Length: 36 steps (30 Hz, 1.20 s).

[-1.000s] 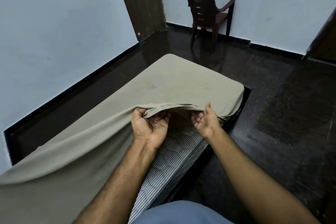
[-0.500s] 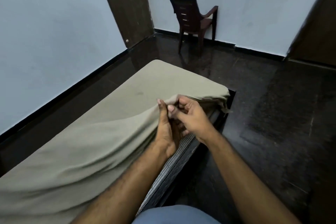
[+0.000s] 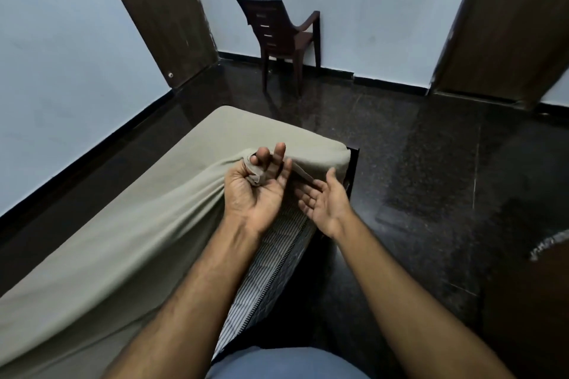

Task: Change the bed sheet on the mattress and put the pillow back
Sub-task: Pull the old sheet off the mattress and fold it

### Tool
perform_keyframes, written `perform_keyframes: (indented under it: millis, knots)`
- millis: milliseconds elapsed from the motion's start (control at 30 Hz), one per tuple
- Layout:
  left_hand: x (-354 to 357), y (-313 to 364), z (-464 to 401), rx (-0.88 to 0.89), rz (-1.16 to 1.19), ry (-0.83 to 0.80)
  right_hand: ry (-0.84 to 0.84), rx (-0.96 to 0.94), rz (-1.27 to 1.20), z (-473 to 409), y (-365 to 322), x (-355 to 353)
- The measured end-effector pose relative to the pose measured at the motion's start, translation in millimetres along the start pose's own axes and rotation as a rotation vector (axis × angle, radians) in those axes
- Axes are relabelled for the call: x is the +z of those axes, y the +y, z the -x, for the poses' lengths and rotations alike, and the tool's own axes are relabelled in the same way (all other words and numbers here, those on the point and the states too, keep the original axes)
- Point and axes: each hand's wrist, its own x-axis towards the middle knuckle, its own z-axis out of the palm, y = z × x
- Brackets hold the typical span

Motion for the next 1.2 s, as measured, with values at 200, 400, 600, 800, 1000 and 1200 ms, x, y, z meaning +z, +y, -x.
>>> perform_keyframes:
  millis: [200,400,600,800,1000,1200]
  knots:
    - [-6,-1,-14,0.044,-0.141,-0.151,0.091,-0.267,0.043,-54,-30,32]
    - [-20,-35,-72,-0.083,-0.694,0.035,0.024,-0.54,0.303,-60,-73,62]
    - [-24,-54,-139,-0.183,-0.63,0.119,-0.158,-0.558,0.672,-56,-102,72]
    - [11,-41,-235,-0.134,-0.317,0.155,0.103,-0.71,0.589,-88,-130,42]
    - [43,-59,-265,-0.105,-0.185,-0.036,0.365,-0.375,0.889,-198,-126,-53]
    - [71,-66,-292,0.063,-0.18,-0.068,0.205,-0.582,1.229,-287,-169,-48]
